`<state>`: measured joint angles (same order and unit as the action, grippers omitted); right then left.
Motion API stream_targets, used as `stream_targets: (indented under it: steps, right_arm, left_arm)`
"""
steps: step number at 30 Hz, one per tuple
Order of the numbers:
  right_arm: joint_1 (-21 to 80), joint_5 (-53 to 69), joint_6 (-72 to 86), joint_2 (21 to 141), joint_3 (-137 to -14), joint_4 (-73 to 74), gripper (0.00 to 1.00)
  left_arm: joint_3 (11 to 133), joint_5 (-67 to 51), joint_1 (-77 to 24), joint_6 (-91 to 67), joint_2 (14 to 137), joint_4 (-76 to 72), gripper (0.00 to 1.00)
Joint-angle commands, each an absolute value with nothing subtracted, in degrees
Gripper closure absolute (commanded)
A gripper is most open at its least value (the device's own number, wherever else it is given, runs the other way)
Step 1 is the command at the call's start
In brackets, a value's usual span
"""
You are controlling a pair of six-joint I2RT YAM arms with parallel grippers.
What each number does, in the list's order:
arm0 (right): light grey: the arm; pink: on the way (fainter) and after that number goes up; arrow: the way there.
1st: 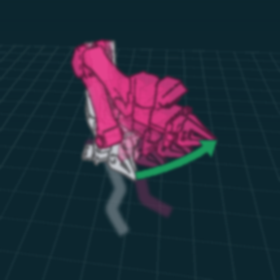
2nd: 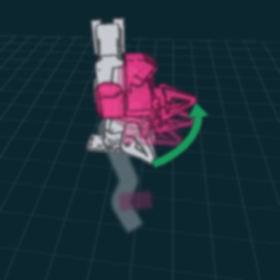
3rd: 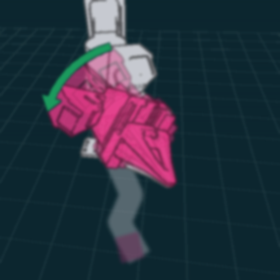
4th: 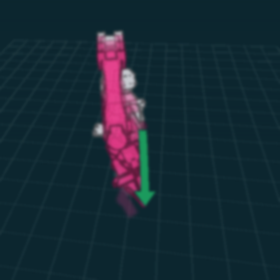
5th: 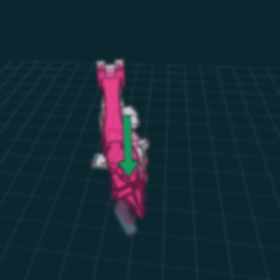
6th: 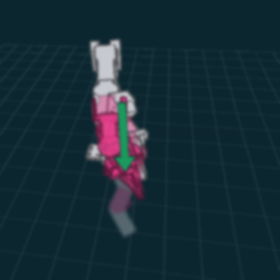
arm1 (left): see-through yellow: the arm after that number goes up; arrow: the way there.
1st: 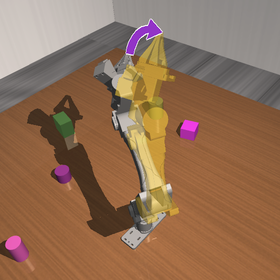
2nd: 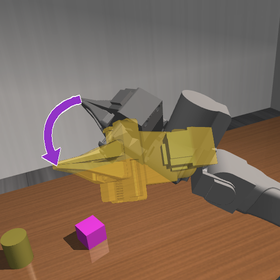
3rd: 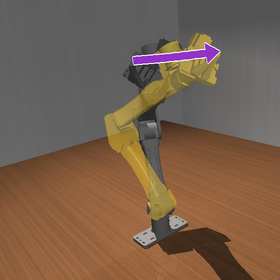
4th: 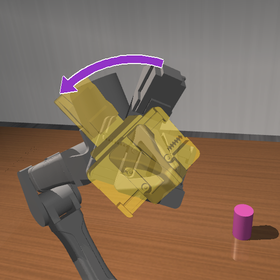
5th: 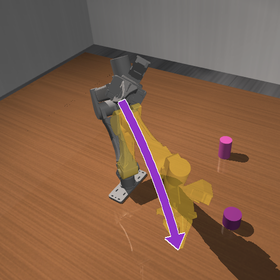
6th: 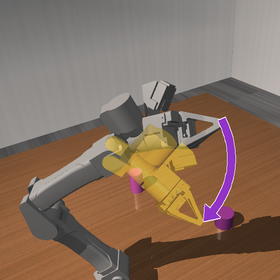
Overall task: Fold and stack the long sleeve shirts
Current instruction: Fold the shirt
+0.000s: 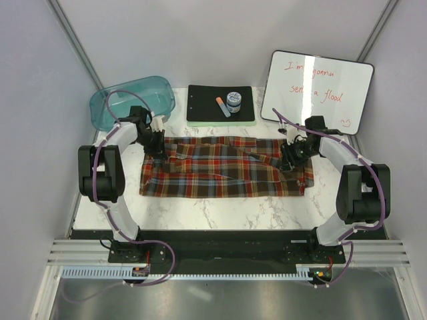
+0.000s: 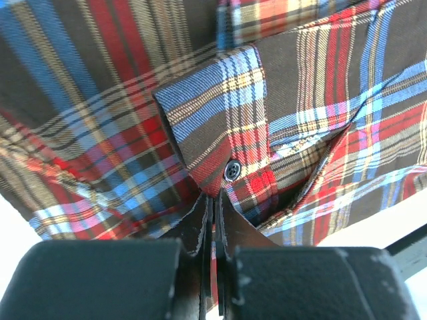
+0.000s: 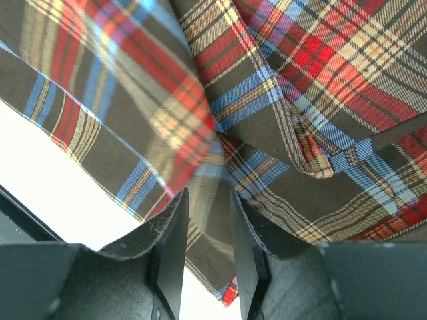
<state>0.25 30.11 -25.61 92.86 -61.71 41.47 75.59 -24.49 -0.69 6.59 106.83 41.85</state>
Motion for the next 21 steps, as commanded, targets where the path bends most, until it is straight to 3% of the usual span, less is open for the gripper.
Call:
stream_targets:
  steps: [1, 6, 13, 21]
  right_arm:
    - [0.3, 32.4, -26.5, 92.9, -63.0, 42.1, 0.62]
    - [0.3, 33.3, -26.8, 92.9, -63.1, 42.4, 0.63]
    - [1.5, 34.5, -27.2, 90.5, -64.7, 42.5, 0.68]
    - [11.7, 35.3, -24.1, 89.0, -63.7, 39.9, 0.71]
  left_arm:
    - [78.1, -21.7, -0.1, 10.2, 106.7, 42.8, 0.98]
    - [78.3, -22.5, -0.1, 9.6, 106.9, 42.4, 0.97]
    - [77.6, -24.6, -0.1, 9.0, 106.4, 42.4, 0.68]
    - [74.2, -29.9, -2.3, 9.8, 96.6, 37.7, 0.6]
